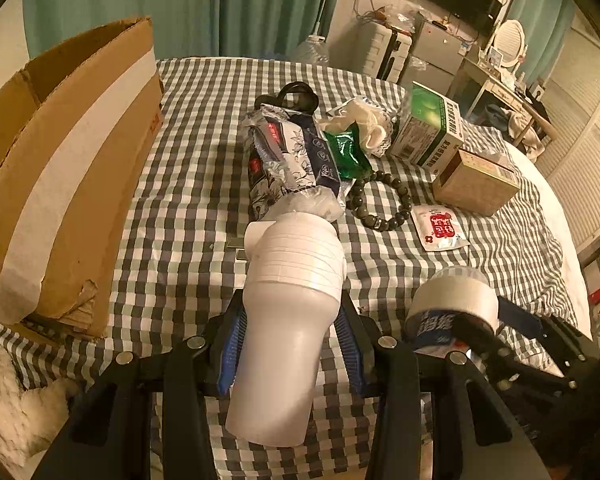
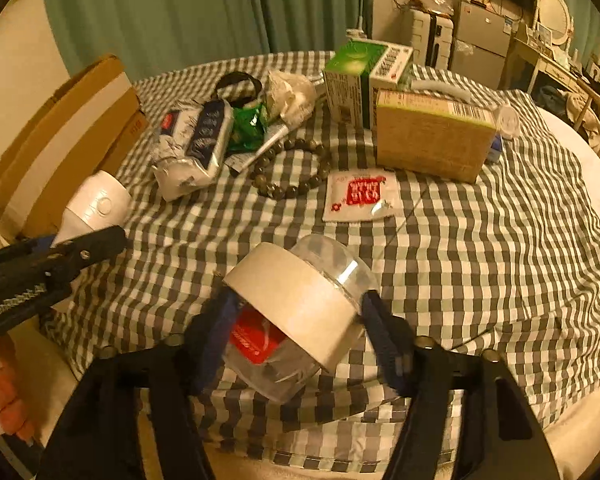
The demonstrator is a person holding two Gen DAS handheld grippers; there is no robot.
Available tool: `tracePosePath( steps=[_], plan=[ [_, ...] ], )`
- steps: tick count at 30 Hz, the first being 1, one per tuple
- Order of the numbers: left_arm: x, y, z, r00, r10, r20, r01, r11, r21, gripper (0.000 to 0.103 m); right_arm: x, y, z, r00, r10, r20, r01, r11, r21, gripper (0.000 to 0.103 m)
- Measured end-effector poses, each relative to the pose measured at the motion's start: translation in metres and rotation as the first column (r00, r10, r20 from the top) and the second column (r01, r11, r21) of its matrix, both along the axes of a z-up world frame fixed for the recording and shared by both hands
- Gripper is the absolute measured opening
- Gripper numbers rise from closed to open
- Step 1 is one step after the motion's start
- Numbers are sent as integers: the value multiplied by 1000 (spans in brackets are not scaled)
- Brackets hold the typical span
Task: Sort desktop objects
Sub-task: 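Lift the cup stack with the left gripper while the right grasps the clear floss jar, then carry the cup stack and tape roll into the cardboard box and release both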
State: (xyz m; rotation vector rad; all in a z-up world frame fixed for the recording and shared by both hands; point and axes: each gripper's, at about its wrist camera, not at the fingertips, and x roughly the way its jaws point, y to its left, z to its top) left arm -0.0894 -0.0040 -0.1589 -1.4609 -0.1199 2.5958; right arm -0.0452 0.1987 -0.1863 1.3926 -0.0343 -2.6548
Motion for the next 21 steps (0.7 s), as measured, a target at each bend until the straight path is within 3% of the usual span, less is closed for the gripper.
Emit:
tracePosePath(
  steps=[3, 4, 10, 14, 21],
  plan=[
    [0, 0, -2, 1000, 3, 6, -3, 1000, -1, 43, -2, 3, 8, 1000, -10, -20, 10, 1000, -16, 32],
    [0, 0, -2, 1000, 2, 7, -2, 1000, -2, 43, -3, 4, 8, 1000, -10, -18, 9, 1000, -30, 30],
    [-1, -1, -3, 1000, 7, 9, -7, 1000, 0, 43, -3, 11, 19, 998, -49, -46, 45, 995, -84, 29],
    [-2, 0, -3, 1000, 7, 12, -7, 1000, -2, 43, -5, 21, 32, 995, -71, -64, 56, 976, -212, 29],
    [-2, -1, -2, 1000, 11, 9, -11, 1000, -1, 43, -3, 22, 53, 991, -83, -108, 53, 967, -249, 29]
  ],
)
